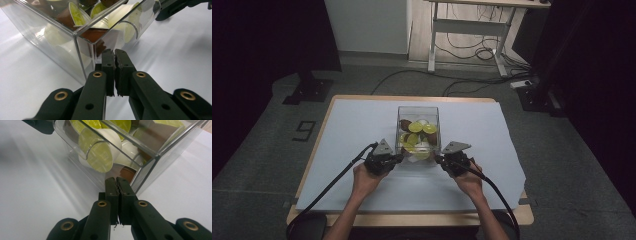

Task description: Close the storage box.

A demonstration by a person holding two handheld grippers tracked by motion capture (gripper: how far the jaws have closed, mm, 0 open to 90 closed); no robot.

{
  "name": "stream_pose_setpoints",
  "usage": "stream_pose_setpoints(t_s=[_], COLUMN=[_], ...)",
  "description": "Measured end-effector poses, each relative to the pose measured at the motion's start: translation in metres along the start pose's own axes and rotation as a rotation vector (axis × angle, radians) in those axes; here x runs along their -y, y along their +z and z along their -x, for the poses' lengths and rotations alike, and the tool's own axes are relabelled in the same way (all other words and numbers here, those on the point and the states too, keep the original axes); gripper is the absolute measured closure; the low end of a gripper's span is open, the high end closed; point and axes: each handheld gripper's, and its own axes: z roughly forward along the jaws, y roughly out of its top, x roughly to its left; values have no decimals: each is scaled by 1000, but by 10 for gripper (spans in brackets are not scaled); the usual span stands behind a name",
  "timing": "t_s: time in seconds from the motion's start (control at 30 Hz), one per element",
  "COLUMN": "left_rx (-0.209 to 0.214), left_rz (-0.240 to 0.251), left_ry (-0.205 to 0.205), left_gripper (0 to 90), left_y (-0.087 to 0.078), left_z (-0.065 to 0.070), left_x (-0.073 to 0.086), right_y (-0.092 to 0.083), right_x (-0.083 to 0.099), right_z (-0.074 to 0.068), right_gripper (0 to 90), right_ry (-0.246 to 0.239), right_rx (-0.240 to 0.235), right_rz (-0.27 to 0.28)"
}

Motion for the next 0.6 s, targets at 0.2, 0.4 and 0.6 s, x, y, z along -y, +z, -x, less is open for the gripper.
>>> stream_pose_setpoints(t_s=[0.2, 0.4, 0.6], left_rx=[-10, -16, -38], left_rz=[-4, -2, -15], left_ry=[2, -4, 8], left_gripper=[860, 859, 854], left_y=[3, 6, 10], left_z=[-1, -3, -4], left_x=[-2, -3, -4], right_y=[4, 7, 10], right_x=[-2, -3, -4], right_z=[2, 3, 5], right_gripper=[868, 866, 865], right_ry=[7, 12, 15], right_rx=[7, 11, 18], right_rz=[-7, -6, -5])
